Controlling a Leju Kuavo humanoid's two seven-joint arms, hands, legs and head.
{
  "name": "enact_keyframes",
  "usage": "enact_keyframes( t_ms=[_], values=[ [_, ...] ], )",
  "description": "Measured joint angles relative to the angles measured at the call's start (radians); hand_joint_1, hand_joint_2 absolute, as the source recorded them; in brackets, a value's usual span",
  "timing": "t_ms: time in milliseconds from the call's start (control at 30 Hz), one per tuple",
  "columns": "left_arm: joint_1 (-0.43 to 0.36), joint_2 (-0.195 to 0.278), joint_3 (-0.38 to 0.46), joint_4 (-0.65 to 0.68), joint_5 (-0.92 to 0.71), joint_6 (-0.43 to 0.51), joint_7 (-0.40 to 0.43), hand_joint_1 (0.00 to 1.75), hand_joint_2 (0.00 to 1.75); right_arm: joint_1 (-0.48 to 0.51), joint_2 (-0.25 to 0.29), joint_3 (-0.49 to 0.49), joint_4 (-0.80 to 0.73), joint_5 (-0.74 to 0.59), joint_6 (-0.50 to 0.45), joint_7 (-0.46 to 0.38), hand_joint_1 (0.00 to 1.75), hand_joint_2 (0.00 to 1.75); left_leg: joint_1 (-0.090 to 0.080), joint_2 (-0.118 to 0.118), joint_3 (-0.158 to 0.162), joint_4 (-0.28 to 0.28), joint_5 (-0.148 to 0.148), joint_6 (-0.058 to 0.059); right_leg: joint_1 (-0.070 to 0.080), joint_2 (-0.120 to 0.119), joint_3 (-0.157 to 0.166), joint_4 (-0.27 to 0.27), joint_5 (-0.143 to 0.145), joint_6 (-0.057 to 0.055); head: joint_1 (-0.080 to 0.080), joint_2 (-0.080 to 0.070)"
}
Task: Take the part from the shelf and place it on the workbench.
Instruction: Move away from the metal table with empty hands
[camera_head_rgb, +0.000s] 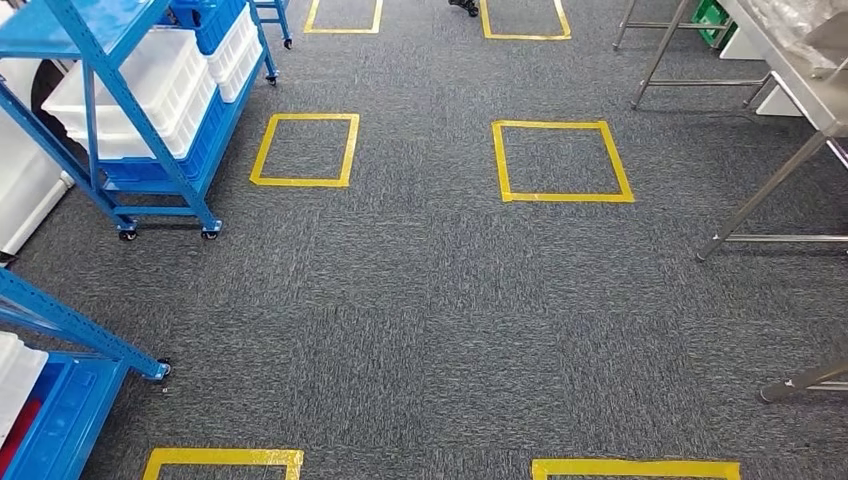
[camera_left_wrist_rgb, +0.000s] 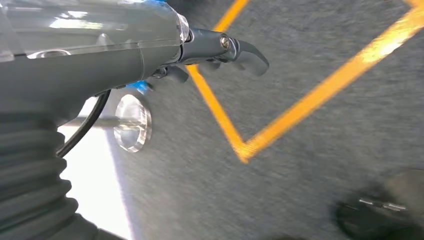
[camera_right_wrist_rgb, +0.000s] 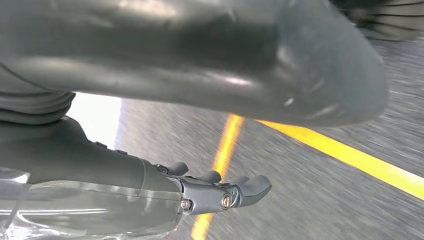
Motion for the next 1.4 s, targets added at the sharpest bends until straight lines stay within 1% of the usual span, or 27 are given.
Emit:
enact_keyframes(
  t_ms=[33, 100, 167, 267, 333, 367, 433, 467, 500, 533, 567, 633, 700, 767, 833, 867, 933, 967, 1000, 1033, 1067, 1100, 1167, 1200, 1267, 1333, 1400],
  values=[
    [-0.010, -0.006, 0.002, 0.000, -0.004, 0.003, -0.015, 0.00, 1.75, 0.000, 0.000, 0.001, -0.001, 0.002, -0.014, -0.034, 0.00, 0.00, 0.002, -0.010, -0.006, 0.013, -0.005, -0.003, -0.005, 0.002, 0.019, -0.039, 0.029, 0.004, 0.000, 0.000],
    [-0.033, -0.019, 0.003, 0.000, -0.019, 0.007, -0.043, 0.00, 0.87, -0.001, 0.000, 0.001, -0.005, 0.005, -0.043, -0.099, 0.00, 0.00, 0.007, -0.031, -0.022, 0.049, -0.019, -0.013, -0.011, 0.022, 0.099, -0.197, 0.102, 0.009, 0.000, 0.000],
    [-0.057, -0.031, 0.002, 0.000, -0.030, 0.014, -0.063, 0.00, 0.00, -0.004, 0.000, 0.005, -0.007, 0.014, -0.060, -0.139, 0.00, 0.00, 0.010, -0.048, -0.041, 0.080, -0.033, -0.026, -0.008, 0.043, 0.146, -0.292, 0.133, 0.002, 0.000, 0.000],
    [-0.080, -0.041, 0.002, 0.000, -0.031, 0.025, -0.073, 0.00, 0.00, -0.012, 0.000, 0.020, -0.008, 0.040, -0.051, -0.111, 0.00, 0.00, 0.014, -0.061, -0.057, 0.096, -0.041, -0.045, 0.004, 0.031, 0.138, -0.285, 0.129, -0.024, 0.000, 0.000],
    [-0.084, -0.042, 0.002, 0.000, -0.029, 0.026, -0.063, 0.00, 0.00, -0.013, -0.002, 0.026, -0.008, 0.050, -0.032, -0.063, 0.00, 0.00, 0.017, -0.038, -0.078, 0.144, -0.074, -0.052, 0.003, 0.014, 0.137, -0.286, 0.131, -0.039, 0.000, 0.000],
    [-0.084, -0.042, 0.002, 0.000, -0.028, 0.023, -0.054, 0.00, 0.00, -0.011, -0.003, 0.027, -0.008, 0.052, -0.022, -0.037, 0.00, 0.00, 0.017, -0.020, -0.105, 0.208, -0.112, -0.054, 0.004, 0.004, 0.136, -0.287, 0.132, -0.045, 0.000, 0.000],
    [-0.077, -0.040, 0.005, 0.000, -0.025, 0.013, -0.032, 0.00, 0.00, -0.004, -0.005, 0.028, -0.008, 0.052, -0.003, 0.015, 0.00, 0.00, 0.017, 0.003, -0.190, 0.389, -0.201, -0.057, 0.010, -0.015, 0.133, -0.285, 0.130, -0.053, 0.000, 0.000],
    [-0.069, -0.039, 0.008, 0.000, -0.023, 0.009, -0.022, 0.00, 0.00, -0.002, -0.006, 0.027, -0.008, 0.051, 0.004, 0.035, 0.00, 0.00, 0.017, 0.005, -0.223, 0.461, -0.229, -0.057, 0.014, -0.025, 0.132, -0.283, 0.128, -0.056, 0.000, 0.000],
    [-0.058, -0.036, 0.011, 0.000, -0.019, 0.006, -0.013, 0.00, 0.00, 0.000, -0.006, 0.027, -0.008, 0.048, 0.010, 0.049, 0.00, 0.00, 0.016, 0.006, -0.237, 0.492, -0.234, -0.055, 0.019, -0.034, 0.131, -0.280, 0.125, -0.058, 0.000, 0.000],
    [-0.046, -0.032, 0.014, 0.000, -0.014, 0.005, -0.005, 0.00, 0.00, 0.000, -0.006, 0.027, -0.008, 0.044, 0.016, 0.057, 0.00, 0.00, 0.013, 0.009, -0.226, 0.472, -0.216, -0.050, 0.023, -0.043, 0.131, -0.276, 0.122, -0.060, 0.000, 0.000],
    [-0.033, -0.028, 0.018, 0.000, -0.009, 0.005, 0.002, 0.00, 0.00, 0.000, -0.006, 0.026, -0.008, 0.040, 0.019, 0.058, 0.00, 0.00, 0.008, 0.017, -0.193, 0.407, -0.181, -0.042, 0.027, -0.052, 0.132, -0.271, 0.117, -0.062, 0.000, 0.000],
    [-0.016, -0.020, 0.026, 0.000, -0.003, 0.005, 0.010, 0.00, 0.00, 0.000, -0.006, 0.023, -0.008, 0.028, 0.022, 0.044, 0.00, 0.00, -0.010, 0.069, -0.104, 0.236, -0.112, -0.019, 0.033, -0.071, 0.134, -0.259, 0.106, -0.060, 0.000, 0.000],
    [-0.008, -0.015, 0.032, 0.000, -0.005, 0.003, 0.012, 0.00, 0.00, -0.001, -0.006, 0.018, -0.008, 0.017, 0.017, 0.021, 0.00, 0.00, -0.025, 0.103, -0.064, 0.153, -0.087, -0.003, 0.035, -0.092, 0.135, -0.249, 0.097, -0.054, 0.000, 0.000],
    [-0.002, -0.011, 0.037, 0.000, -0.008, 0.001, 0.014, 0.00, 0.00, -0.007, -0.006, 0.014, -0.008, 0.010, 0.011, 0.010, 0.00, 0.00, -0.026, 0.081, -0.068, 0.151, -0.086, 0.002, 0.036, -0.114, 0.137, -0.245, 0.091, -0.046, 0.000, 0.000],
    [0.005, -0.008, 0.040, 0.000, -0.009, -0.002, 0.016, 0.00, 0.00, -0.011, -0.006, 0.012, -0.008, 0.008, 0.007, 0.005, 0.00, 0.00, -0.018, 0.055, -0.065, 0.145, -0.077, 0.006, 0.035, -0.092, 0.129, -0.214, 0.065, -0.036, 0.000, 0.000],
    [0.006, -0.008, 0.040, 0.000, -0.009, -0.003, 0.017, 0.00, 0.00, -0.011, -0.006, 0.010, -0.008, 0.007, 0.006, 0.003, 0.00, 0.00, -0.013, 0.043, -0.064, 0.143, -0.073, 0.008, 0.032, -0.065, 0.108, -0.164, 0.034, -0.030, 0.000, 0.000],
    [0.006, -0.007, 0.041, 0.000, -0.012, -0.003, 0.015, 0.00, 0.00, -0.009, -0.004, 0.006, -0.009, 0.006, 0.005, -0.006, 0.00, 0.00, -0.010, 0.020, -0.071, 0.148, -0.070, 0.011, 0.022, -0.013, 0.030, -0.002, -0.046, -0.021, 0.000, 0.000],
    [0.007, -0.007, 0.041, 0.000, -0.015, 0.000, 0.013, 0.00, 0.00, -0.008, -0.004, 0.004, -0.009, 0.005, 0.006, -0.014, 0.00, 0.00, -0.010, 0.006, -0.077, 0.155, -0.071, 0.010, 0.017, -0.004, -0.010, 0.075, -0.074, -0.017, 0.000, 0.000],
    [0.007, -0.006, 0.041, 0.000, -0.017, 0.005, 0.011, 0.00, 0.00, -0.007, -0.003, 0.002, -0.009, 0.006, 0.007, -0.022, 0.00, 0.00, -0.009, -0.008, -0.083, 0.164, -0.074, 0.009, 0.013, -0.001, -0.035, 0.117, -0.079, -0.013, 0.000, 0.000],
    [0.007, -0.006, 0.041, 0.000, -0.018, 0.012, 0.005, 0.00, 0.00, -0.007, -0.002, 0.001, -0.009, 0.008, 0.010, -0.027, 0.00, 0.00, -0.007, -0.022, -0.088, 0.175, -0.078, 0.006, 0.008, 0.001, -0.039, 0.116, -0.063, -0.009, 0.000, 0.000],
    [0.006, -0.005, 0.041, 0.000, -0.017, 0.023, -0.005, 0.00, 0.00, -0.007, -0.002, 0.000, -0.009, 0.013, 0.015, -0.027, 0.00, 0.00, -0.005, -0.037, -0.094, 0.189, -0.084, 0.002, 0.003, 0.004, -0.023, 0.072, -0.027, -0.005, 0.000, 0.000],
    [0.003, -0.004, 0.041, 0.000, -0.015, 0.034, -0.020, 0.00, 0.00, -0.007, -0.002, 0.000, -0.008, 0.019, 0.021, -0.021, 0.00, 0.00, -0.002, -0.050, -0.101, 0.206, -0.092, -0.003, -0.003, 0.019, 0.009, -0.002, 0.013, -0.002, 0.000, 0.000],
    [-0.008, -0.003, 0.042, 0.000, -0.015, 0.062, -0.064, 0.00, 0.00, -0.008, -0.002, 0.000, -0.007, 0.033, 0.038, 0.006, 0.00, 0.00, 0.000, -0.073, -0.119, 0.239, -0.107, -0.016, -0.007, 0.055, 0.056, -0.112, 0.058, -0.002, 0.000, 0.000],
    [-0.014, -0.002, 0.042, 0.000, -0.018, 0.076, -0.087, 0.00, 0.00, -0.009, -0.002, 0.000, -0.007, 0.036, 0.045, 0.023, 0.00, 0.00, 0.000, -0.082, -0.129, 0.250, -0.112, -0.022, -0.007, 0.067, 0.061, -0.130, 0.060, -0.006, 0.000, 0.000],
    [-0.022, -0.002, 0.041, 0.000, -0.027, 0.098, -0.118, 0.00, 0.00, -0.011, -0.002, 0.000, -0.006, 0.040, 0.057, 0.060, 0.00, 0.00, 0.002, -0.097, -0.142, 0.258, -0.114, -0.034, -0.003, 0.055, 0.055, -0.123, 0.055, -0.021, 0.000, 0.000],
    [-0.024, -0.002, 0.041, 0.000, -0.031, 0.110, -0.127, 0.00, 0.00, -0.011, -0.003, 0.000, -0.006, 0.042, 0.068, 0.092, 0.00, 0.00, 0.005, -0.082, -0.153, 0.279, -0.129, -0.044, -0.002, 0.034, 0.055, -0.124, 0.057, -0.036, 0.000, 0.000],
    [-0.024, -0.002, 0.041, 0.000, -0.033, 0.116, -0.129, 0.00, 0.00, -0.006, -0.006, 0.000, -0.006, 0.044, 0.075, 0.110, 0.00, 0.00, 0.005, -0.032, -0.199, 0.379, -0.187, -0.051, 0.000, 0.010, 0.055, -0.127, 0.057, -0.048, 0.000, 0.000]
  ],
)
